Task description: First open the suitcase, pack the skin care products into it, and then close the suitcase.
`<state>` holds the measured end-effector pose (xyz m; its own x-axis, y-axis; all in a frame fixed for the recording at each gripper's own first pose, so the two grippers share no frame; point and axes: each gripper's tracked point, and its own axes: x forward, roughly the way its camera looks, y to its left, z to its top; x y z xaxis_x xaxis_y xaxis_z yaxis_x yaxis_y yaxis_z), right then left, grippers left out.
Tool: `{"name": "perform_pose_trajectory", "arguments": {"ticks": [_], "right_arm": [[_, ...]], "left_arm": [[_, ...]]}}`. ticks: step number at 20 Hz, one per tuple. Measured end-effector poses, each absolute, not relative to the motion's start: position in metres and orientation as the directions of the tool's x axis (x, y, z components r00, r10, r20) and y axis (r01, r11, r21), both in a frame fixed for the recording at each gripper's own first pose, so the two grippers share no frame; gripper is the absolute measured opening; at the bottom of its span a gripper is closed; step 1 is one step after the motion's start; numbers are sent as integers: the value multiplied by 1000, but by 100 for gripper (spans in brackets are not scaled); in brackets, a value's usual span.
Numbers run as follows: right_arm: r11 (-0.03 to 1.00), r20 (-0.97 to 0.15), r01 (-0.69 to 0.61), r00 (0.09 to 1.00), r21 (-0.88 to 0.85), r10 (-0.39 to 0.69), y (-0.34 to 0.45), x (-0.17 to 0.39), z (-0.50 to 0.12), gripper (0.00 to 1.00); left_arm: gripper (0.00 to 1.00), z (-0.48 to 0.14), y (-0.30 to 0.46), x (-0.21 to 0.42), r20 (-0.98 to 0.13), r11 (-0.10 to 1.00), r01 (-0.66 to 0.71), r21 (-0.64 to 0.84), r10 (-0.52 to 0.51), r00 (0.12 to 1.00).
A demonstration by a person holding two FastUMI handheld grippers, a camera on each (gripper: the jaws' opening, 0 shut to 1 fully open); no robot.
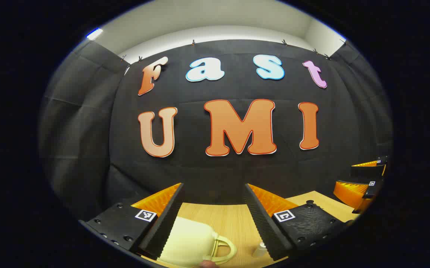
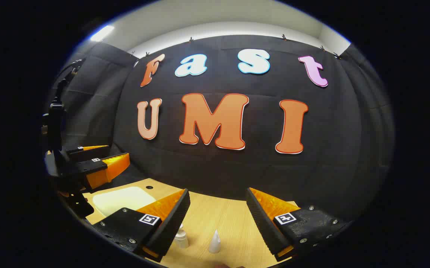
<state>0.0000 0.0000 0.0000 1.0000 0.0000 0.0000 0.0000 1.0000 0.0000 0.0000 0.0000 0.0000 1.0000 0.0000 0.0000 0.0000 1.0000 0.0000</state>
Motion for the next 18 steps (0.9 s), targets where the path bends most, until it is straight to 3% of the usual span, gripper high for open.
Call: {"name": "perform_pose_trajectory", "arguments": {"ticks": [13, 18], "right_arm": [[997, -13, 79, 997, 6, -79, 26, 12, 3, 96], [996, -19, 88, 996, 10, -87, 19, 14, 0, 96]], "left_arm": [[98, 0, 10, 28, 41, 995, 98, 8, -98, 994], [98, -12, -2, 26, 31, 987, 127, 101, -130, 991]]}}
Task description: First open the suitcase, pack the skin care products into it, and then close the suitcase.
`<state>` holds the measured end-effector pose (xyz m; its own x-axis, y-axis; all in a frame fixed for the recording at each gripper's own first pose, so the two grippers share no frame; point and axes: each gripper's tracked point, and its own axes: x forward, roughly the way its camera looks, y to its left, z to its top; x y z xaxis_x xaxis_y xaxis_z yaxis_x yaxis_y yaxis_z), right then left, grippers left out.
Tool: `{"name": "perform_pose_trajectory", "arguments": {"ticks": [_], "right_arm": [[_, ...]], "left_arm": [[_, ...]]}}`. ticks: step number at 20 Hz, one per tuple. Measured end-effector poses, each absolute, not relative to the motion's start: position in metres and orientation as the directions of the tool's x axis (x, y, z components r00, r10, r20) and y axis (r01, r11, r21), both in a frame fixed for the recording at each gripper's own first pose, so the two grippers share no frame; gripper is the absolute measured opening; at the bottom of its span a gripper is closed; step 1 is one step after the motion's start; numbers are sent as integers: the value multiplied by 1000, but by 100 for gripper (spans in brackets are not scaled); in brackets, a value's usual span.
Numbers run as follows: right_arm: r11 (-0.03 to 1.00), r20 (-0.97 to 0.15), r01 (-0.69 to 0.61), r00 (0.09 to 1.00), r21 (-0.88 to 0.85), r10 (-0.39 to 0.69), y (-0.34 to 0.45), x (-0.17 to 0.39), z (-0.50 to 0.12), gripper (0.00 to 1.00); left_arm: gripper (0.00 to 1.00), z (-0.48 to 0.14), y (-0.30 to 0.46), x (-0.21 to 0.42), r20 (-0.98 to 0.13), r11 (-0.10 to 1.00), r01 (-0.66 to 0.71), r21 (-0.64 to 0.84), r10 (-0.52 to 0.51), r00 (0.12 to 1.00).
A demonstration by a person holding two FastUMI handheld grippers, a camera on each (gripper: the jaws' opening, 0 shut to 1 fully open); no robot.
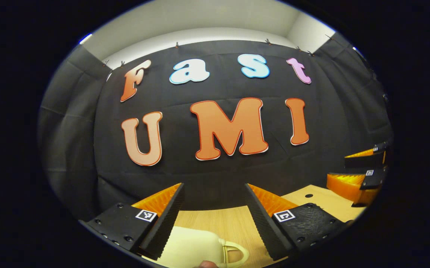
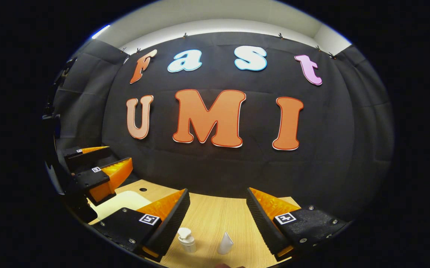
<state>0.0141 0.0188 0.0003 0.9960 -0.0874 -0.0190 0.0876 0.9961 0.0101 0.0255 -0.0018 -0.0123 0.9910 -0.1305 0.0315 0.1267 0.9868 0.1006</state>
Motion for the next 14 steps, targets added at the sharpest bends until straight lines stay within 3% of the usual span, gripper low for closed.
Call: {"name": "perform_pose_trajectory", "arguments": {"ticks": [7, 14], "right_arm": [[993, -28, 119, 992, -14, -120, -7, 13, -7, 96], [986, -29, 164, 986, -24, -164, -36, 14, -9, 96]], "left_arm": [[99, -57, -16, 25, -73, 972, 167, 163, -157, 985], [99, -123, -33, 26, -199, 891, 270, 366, -209, 958]]}}
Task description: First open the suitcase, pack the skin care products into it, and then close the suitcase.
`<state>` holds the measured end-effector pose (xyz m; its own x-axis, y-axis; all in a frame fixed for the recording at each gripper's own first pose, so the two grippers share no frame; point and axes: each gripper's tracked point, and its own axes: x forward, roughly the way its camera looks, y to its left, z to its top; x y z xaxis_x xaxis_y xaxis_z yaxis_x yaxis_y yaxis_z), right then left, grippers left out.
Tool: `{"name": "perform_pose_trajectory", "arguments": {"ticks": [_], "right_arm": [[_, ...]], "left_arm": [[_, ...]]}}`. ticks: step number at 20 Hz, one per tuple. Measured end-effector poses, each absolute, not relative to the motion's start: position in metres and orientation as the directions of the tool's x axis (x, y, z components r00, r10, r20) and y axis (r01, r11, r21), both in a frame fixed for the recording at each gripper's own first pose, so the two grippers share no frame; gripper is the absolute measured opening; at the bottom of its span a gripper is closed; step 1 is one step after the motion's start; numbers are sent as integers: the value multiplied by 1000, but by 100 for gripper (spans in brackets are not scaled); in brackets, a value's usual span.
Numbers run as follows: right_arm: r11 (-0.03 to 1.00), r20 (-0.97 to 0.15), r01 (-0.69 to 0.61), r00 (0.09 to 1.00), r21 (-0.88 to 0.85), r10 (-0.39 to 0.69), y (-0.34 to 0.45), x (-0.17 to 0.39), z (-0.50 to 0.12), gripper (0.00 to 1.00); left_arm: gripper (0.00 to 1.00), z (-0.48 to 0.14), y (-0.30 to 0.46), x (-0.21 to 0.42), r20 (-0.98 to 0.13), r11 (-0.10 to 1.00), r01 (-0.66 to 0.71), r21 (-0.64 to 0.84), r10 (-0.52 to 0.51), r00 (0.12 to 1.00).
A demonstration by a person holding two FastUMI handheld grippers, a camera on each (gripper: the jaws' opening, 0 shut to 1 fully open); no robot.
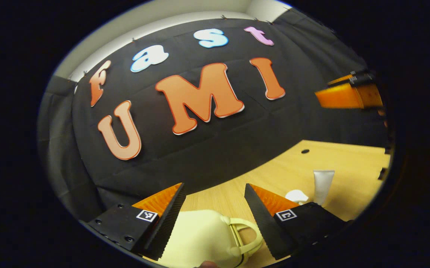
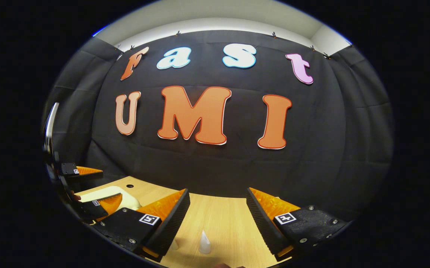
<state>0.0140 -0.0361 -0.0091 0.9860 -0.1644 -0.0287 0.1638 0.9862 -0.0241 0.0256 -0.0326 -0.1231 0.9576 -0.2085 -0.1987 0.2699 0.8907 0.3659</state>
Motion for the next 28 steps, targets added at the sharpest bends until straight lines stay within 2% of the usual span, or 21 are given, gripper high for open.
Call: {"name": "perform_pose_trajectory", "arguments": {"ticks": [8, 16, 21, 22, 23, 25, 28], "right_arm": [[972, -62, 232, 970, -35, -233, -68, 7, -24, 96], [967, -85, 254, 963, -20, -254, -74, 4, -35, 96], [969, -91, 248, 964, -19, -249, -69, 4, -39, 96], [969, -91, 245, 965, -19, -246, -67, 4, -39, 96], [970, -92, 242, 966, -18, -243, -66, 3, -40, 96], [971, -89, 238, 967, -19, -239, -63, 3, -39, 96], [971, -88, 239, 967, -26, -240, -61, 3, -39, 96]], "left_arm": [[99, -223, -57, 7, -393, 721, 465, 514, -283, 875], [98, -291, -44, -4, -517, 580, 536, 613, -219, 828], [95, -306, -32, -2, -521, 468, 522, 713, -144, 841], [86, -308, -32, 0, -520, 436, 521, 734, -133, 844], [82, -310, -33, 2, -520, 402, 522, 752, -124, 845], [67, -319, -36, 7, -530, 353, 531, 770, -110, 841], [11, -315, -41, 0, -518, 351, 529, 773, -131, 845]]}}
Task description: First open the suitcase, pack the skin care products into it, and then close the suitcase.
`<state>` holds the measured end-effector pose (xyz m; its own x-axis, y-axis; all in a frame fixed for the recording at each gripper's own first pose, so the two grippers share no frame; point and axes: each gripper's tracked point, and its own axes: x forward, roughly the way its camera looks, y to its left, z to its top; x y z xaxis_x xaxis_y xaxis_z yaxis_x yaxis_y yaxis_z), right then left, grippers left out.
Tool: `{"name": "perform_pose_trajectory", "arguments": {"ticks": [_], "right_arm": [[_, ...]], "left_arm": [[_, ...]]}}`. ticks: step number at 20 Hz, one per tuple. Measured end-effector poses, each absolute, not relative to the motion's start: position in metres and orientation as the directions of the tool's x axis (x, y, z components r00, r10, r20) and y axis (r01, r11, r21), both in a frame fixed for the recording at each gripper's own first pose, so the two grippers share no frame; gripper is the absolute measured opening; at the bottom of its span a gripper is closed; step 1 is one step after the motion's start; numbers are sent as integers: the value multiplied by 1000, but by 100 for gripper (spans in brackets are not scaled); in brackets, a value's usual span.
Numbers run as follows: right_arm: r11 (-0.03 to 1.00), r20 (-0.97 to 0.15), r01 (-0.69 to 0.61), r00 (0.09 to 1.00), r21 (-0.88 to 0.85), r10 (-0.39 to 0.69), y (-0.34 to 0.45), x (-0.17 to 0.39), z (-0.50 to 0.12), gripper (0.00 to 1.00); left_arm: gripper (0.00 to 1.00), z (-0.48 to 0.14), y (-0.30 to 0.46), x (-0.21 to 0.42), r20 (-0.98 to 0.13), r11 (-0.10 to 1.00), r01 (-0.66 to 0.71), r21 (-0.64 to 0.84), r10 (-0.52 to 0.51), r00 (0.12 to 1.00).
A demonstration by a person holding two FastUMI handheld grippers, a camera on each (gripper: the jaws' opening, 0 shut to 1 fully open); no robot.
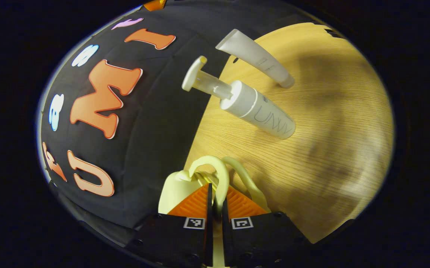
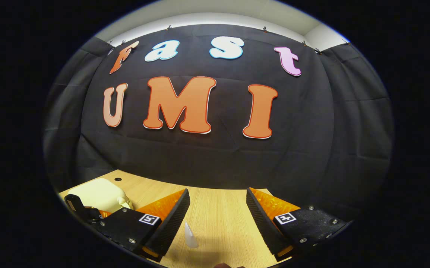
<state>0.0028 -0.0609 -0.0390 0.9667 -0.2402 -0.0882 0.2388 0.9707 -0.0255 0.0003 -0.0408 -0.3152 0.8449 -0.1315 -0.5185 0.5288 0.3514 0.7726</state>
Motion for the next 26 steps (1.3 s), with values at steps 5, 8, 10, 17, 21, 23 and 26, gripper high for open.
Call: {"name": "perform_pose_trajectory", "arguments": {"ticks": [5, 8, 10, 17, 21, 23, 26], "right_arm": [[972, -88, 236, 968, -24, -237, -55, 4, -38, 96], [975, -91, 219, 971, -21, -220, -44, 9, -38, 96], [978, -91, 206, 974, -24, -207, -34, 13, -38, 96], [986, -78, 160, 984, -43, -163, 8, 28, -30, 96], [987, -75, 153, 985, -52, -157, 25, 33, -25, 96], [987, -74, 151, 985, -55, -155, 33, 34, -24, 96], [986, -73, 151, 985, -72, -156, 47, 40, -21, 96]], "left_arm": [[12, -266, -16, 22, -425, 501, 438, 747, -146, 893], [3, -211, 8, 33, -376, 653, 358, 668, -120, 919], [3, -183, 44, 50, -347, 754, 284, 593, -80, 935], [3, -136, 122, 76, -284, 887, 105, 451, 31, 958], [2, -127, 155, 79, -279, 926, 42, 376, 70, 958], [2, -123, 179, 84, -279, 943, 13, 331, 85, 956], [2, -119, 220, 87, -281, 963, -27, 269, 106, 954]]}}
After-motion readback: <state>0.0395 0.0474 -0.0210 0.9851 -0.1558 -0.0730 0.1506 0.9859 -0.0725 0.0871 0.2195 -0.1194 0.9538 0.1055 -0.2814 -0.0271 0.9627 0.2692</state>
